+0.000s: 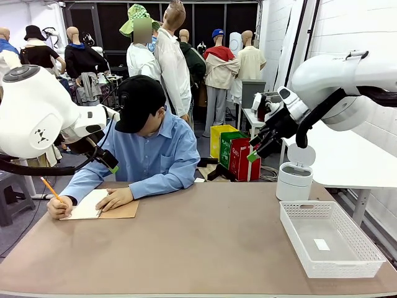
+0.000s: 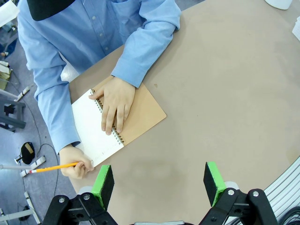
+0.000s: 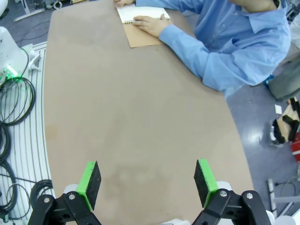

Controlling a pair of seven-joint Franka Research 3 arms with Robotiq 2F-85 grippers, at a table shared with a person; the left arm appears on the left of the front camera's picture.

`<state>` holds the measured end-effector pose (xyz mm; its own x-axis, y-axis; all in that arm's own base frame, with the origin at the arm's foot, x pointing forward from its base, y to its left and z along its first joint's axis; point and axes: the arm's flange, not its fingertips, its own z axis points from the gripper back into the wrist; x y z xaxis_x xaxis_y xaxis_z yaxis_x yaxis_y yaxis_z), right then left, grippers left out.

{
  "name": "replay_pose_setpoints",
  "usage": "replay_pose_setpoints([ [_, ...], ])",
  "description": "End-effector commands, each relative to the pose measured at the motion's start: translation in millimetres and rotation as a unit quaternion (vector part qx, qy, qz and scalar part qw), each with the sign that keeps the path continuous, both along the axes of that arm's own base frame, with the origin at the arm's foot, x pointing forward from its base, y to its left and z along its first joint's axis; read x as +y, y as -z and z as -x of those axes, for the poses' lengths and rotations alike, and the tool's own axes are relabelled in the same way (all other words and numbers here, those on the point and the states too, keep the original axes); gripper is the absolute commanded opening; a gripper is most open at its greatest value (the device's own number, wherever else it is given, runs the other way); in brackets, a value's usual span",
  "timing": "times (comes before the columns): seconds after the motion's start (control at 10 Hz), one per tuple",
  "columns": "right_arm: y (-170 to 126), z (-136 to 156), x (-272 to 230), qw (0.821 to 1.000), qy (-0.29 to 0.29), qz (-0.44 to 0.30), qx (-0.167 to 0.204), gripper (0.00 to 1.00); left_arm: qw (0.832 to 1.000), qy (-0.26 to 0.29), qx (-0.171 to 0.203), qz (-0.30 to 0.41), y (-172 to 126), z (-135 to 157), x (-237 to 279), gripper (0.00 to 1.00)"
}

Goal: Sort the paper based on its condition.
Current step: If a person hands you a paper, place it in the Organizing basket , and if it's crumpled, put it in the Trash can.

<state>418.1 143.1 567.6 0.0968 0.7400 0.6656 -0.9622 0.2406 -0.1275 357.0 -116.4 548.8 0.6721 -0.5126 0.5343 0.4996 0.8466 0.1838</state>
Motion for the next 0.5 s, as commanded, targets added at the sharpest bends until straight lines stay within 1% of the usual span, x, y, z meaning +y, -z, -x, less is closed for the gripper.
replay_pose_setpoints([
  [0.0,0.0,0.0,0.3,1.000,-0.002,-0.008,0.004,1.00,1.000,0.000,0.000,0.002,-0.3,-0.1,0.5,1.00],
  [0.4,0.0,0.0,0.3,1.000,-0.002,-0.008,0.004,1.00,1.000,0.000,0.000,0.002,-0.3,-0.1,0.5,1.00],
])
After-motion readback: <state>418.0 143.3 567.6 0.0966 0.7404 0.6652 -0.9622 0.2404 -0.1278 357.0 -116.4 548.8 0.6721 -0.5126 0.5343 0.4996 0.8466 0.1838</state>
